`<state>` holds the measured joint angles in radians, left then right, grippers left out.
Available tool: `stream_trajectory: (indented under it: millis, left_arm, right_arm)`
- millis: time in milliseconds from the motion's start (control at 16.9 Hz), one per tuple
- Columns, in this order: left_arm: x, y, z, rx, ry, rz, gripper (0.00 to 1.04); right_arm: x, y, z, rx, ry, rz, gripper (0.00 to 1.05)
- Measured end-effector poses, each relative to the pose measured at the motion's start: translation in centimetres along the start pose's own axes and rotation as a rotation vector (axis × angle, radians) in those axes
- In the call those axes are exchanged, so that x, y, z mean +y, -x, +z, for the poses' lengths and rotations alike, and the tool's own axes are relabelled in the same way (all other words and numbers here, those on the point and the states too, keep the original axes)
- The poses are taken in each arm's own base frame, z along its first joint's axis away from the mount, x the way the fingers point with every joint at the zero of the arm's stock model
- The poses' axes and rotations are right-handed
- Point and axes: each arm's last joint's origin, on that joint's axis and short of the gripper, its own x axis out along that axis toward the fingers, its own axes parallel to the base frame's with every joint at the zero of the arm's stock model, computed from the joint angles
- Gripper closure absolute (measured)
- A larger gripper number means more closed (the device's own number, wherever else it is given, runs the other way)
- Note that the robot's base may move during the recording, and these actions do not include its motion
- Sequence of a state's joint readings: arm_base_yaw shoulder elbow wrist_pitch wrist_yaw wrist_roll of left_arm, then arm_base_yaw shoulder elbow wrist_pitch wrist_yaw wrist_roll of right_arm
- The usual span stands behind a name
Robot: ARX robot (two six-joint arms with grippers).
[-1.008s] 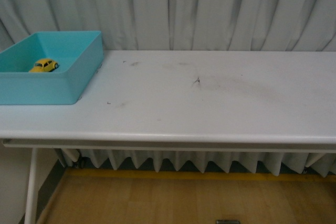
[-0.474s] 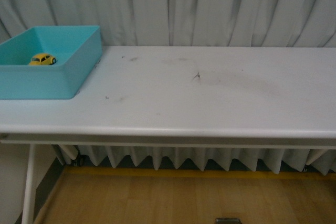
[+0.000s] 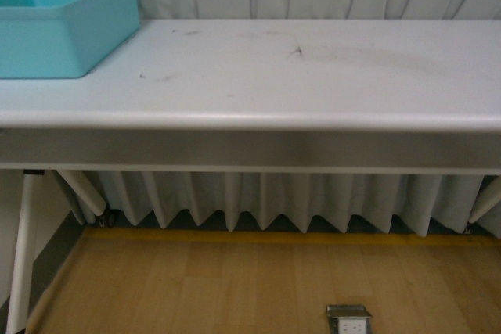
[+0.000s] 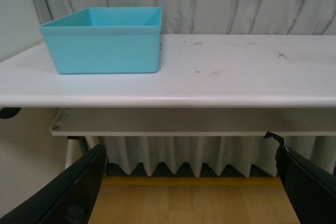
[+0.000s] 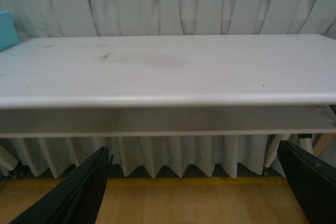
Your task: Wind up and store yellow beetle toy
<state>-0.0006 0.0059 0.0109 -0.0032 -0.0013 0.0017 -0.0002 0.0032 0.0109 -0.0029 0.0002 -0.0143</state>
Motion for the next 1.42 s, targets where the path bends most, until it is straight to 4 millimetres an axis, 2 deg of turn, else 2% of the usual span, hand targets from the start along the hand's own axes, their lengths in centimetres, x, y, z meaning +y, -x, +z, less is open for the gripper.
stream_trajectory:
  millis: [1423]
  left_arm:
    - [0.0, 0.0, -0.03, 0.003, -0.001, -0.001, 0.07]
  right_arm:
    - [0.0, 0.0, -0.03, 0.003, -0.003, 0.0, 0.07]
